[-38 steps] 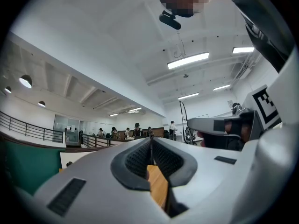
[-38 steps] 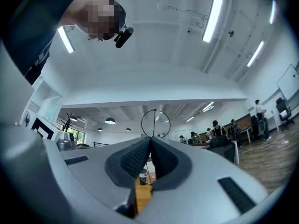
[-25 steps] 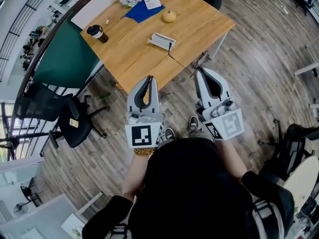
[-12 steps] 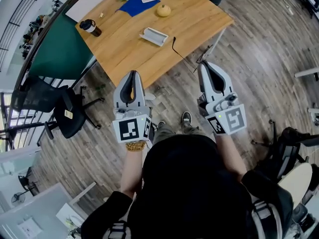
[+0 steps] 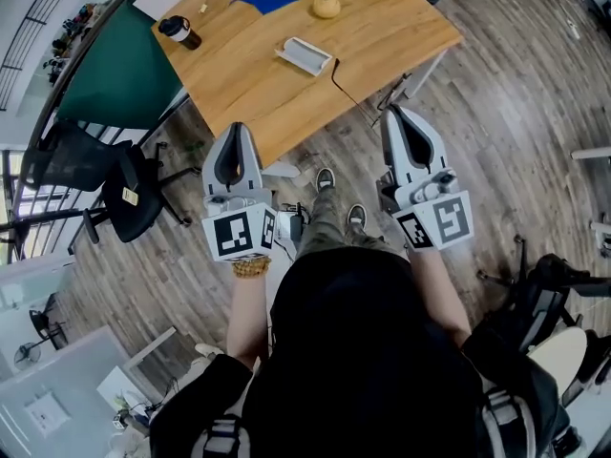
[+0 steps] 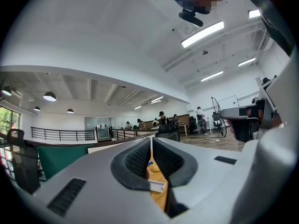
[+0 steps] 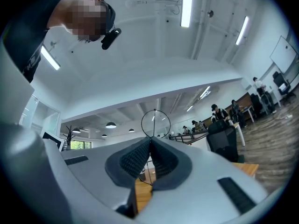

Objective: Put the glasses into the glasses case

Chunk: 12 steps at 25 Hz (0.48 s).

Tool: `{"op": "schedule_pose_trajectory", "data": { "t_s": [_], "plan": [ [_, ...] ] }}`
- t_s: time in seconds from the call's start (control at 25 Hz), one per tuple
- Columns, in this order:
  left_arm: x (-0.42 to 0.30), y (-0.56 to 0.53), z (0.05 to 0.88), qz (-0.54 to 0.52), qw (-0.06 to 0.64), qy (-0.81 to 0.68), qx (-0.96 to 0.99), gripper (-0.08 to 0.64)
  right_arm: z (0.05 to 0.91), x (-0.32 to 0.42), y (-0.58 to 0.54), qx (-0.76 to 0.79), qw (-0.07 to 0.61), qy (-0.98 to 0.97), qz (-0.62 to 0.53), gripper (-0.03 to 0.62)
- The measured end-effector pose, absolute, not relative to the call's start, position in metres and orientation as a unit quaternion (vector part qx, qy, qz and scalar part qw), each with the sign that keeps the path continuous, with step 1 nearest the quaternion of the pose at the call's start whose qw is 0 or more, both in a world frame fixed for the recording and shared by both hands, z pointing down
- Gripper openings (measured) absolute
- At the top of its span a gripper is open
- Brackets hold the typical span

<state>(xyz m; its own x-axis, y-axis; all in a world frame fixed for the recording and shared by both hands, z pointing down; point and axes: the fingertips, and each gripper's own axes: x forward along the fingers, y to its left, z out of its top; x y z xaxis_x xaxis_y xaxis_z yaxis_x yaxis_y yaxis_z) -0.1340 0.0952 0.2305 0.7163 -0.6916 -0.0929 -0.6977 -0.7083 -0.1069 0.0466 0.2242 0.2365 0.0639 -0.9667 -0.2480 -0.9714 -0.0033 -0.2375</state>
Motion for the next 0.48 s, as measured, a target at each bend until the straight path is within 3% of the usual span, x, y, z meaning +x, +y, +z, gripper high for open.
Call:
{"op": "schedule_pose_trajectory", "data": {
  "t_s": [0.48],
  "plan": [
    [-0.097,0.04,0.252,0.036,0.032,0.36,-0.932,0.032,0.242,0.062,0.167,-0.694,0.142,0.705,-0.007,0.015]
  ]
}}
